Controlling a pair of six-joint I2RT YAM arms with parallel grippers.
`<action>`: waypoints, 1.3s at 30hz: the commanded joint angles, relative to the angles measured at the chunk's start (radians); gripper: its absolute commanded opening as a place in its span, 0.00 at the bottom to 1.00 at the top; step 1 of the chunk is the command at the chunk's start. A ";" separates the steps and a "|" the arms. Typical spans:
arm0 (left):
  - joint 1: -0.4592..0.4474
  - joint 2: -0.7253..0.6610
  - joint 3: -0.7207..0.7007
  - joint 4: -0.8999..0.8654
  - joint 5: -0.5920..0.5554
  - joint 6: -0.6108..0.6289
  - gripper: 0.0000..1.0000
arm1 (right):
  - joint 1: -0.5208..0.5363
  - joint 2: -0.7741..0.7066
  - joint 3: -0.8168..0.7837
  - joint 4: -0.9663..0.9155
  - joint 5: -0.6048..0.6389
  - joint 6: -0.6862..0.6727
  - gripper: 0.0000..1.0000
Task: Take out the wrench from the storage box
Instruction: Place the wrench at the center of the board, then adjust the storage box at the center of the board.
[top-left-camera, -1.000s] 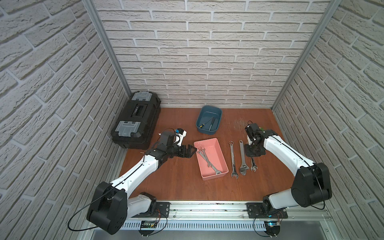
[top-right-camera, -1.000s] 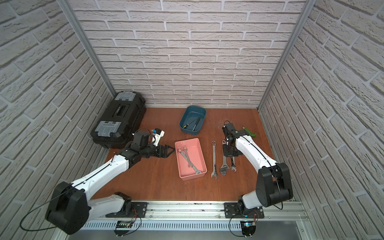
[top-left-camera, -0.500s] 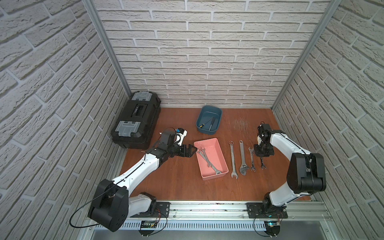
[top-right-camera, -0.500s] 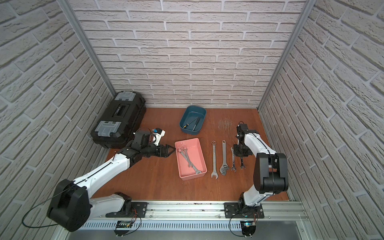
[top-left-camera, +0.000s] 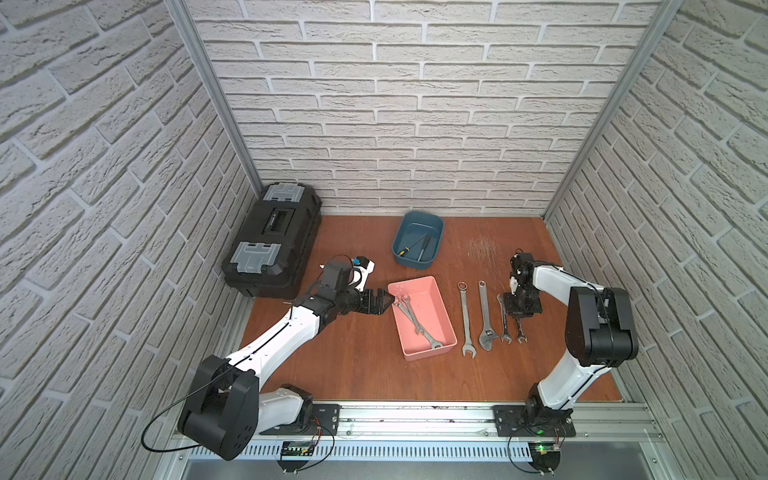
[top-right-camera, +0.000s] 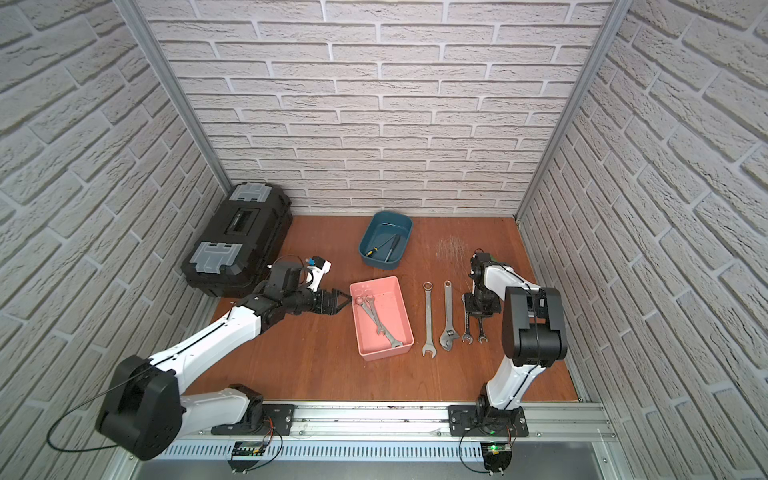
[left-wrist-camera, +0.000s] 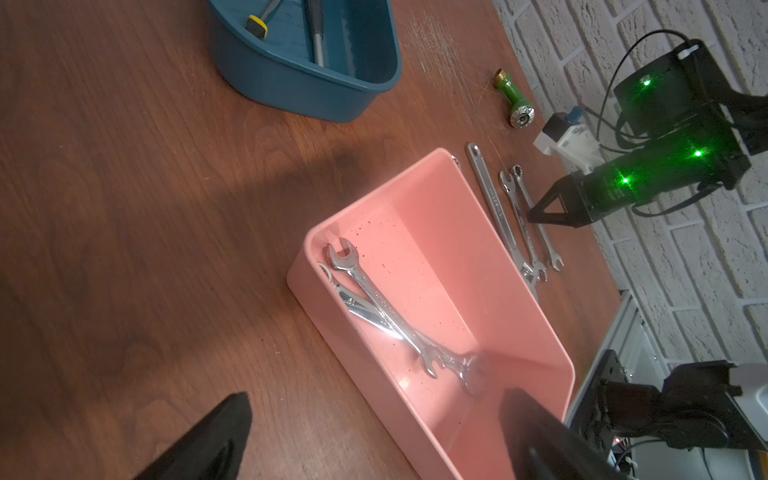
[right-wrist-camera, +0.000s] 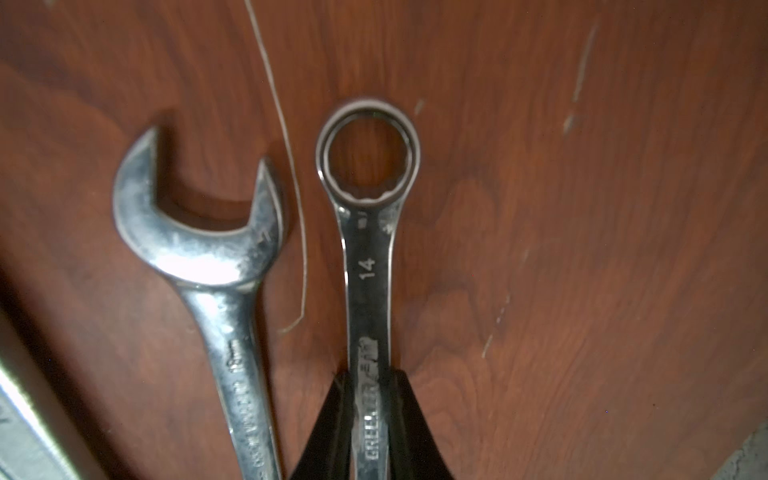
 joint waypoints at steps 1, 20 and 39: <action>-0.001 0.001 0.021 0.033 0.004 0.003 0.98 | -0.008 0.018 -0.013 0.022 -0.021 0.003 0.20; -0.099 -0.018 0.101 -0.070 -0.138 -0.040 0.98 | 0.046 -0.238 0.102 -0.133 -0.223 0.021 0.46; -0.234 0.028 0.168 -0.120 -0.253 -0.131 0.98 | 0.445 -0.447 0.118 -0.132 -0.412 0.303 0.72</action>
